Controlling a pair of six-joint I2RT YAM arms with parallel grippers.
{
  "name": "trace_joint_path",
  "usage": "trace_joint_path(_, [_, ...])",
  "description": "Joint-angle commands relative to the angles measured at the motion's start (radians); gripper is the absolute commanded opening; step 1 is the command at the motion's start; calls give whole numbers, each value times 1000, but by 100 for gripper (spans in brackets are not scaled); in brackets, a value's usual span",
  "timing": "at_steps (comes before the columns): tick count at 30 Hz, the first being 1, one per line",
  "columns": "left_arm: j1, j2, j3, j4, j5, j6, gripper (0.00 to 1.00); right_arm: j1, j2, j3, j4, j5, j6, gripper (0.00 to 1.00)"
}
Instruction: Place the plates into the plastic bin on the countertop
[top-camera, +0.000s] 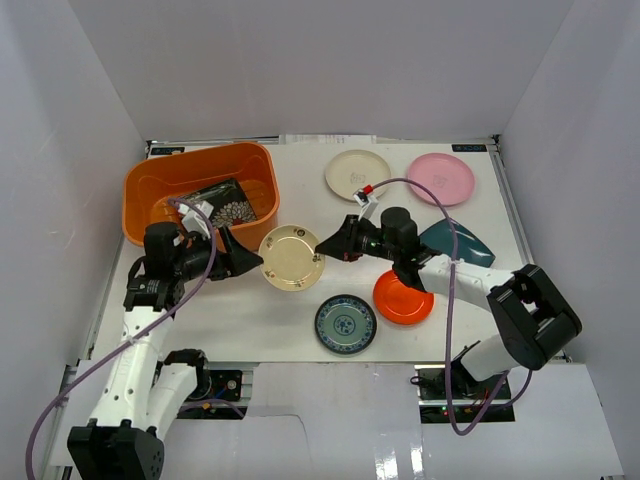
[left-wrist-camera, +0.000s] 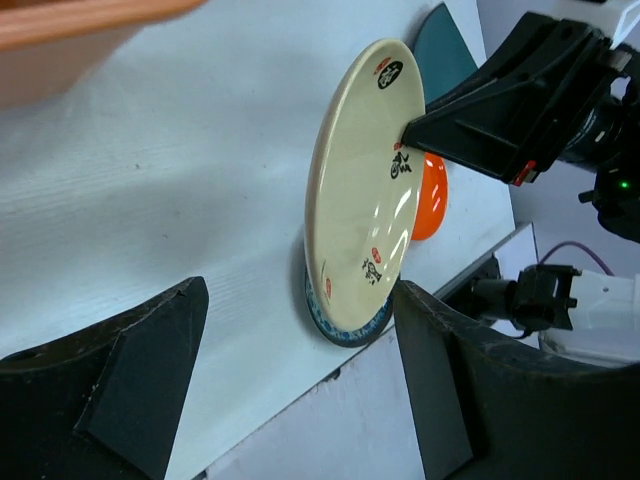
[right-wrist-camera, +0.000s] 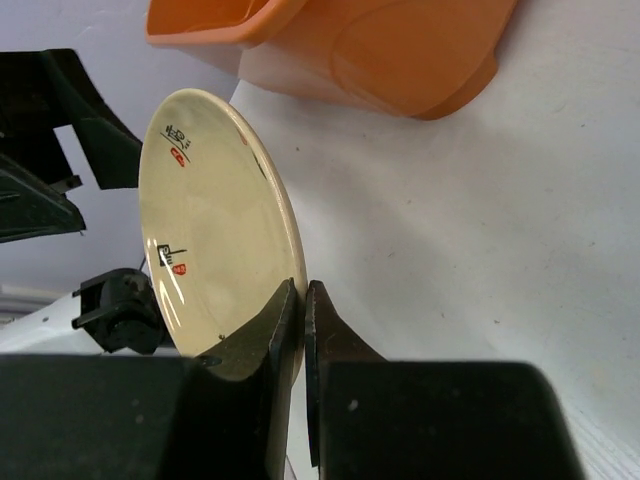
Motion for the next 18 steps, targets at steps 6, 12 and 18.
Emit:
trace_joint_path(6, [-155, 81, -53, 114, 6, -51, 47, 5, -29, 0, 23, -90, -4, 8])
trace_joint_path(12, [-167, 68, -1, 146, -110, -99, 0, -1, -76, -52, 9, -80, -27, 36])
trace_joint_path(18, [-166, 127, 200, 206, -233, -147, 0, -36, -182, -101, -87, -106, -93, 74])
